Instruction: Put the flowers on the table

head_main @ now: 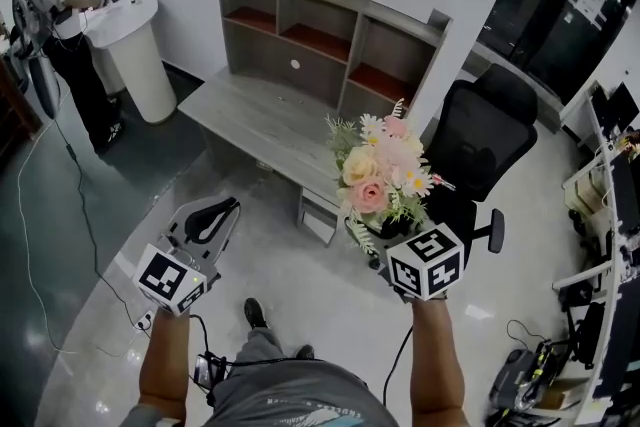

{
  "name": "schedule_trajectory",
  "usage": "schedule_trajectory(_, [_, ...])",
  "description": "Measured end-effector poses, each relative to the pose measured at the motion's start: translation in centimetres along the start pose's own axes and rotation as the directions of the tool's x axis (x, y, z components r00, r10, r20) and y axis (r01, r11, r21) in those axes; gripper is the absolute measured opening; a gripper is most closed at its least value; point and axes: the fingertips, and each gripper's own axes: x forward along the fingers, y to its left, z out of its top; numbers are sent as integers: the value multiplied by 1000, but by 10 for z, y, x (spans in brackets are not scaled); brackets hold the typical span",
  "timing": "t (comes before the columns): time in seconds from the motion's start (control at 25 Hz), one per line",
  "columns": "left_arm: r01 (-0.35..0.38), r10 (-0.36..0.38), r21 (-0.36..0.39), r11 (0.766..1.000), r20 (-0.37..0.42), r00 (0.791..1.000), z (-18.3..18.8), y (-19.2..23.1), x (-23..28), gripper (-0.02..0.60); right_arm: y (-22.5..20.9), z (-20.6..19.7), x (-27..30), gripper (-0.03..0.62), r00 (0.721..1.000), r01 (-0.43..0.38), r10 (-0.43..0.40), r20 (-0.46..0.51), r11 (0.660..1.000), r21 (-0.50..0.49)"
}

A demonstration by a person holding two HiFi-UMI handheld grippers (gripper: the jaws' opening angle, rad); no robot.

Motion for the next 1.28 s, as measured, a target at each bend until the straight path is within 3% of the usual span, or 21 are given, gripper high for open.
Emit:
schedule_trajectory(0.56, [77, -77, 2, 997, -8, 997, -14, 43, 35, 38, -20, 4, 36, 316, 998, 57, -57, -4, 996, 63])
schedule_trajectory(1.28, [186, -186, 13, 982, 24, 982, -32, 157, 71, 38, -32, 45, 126, 316, 988, 155, -156, -3, 980, 128])
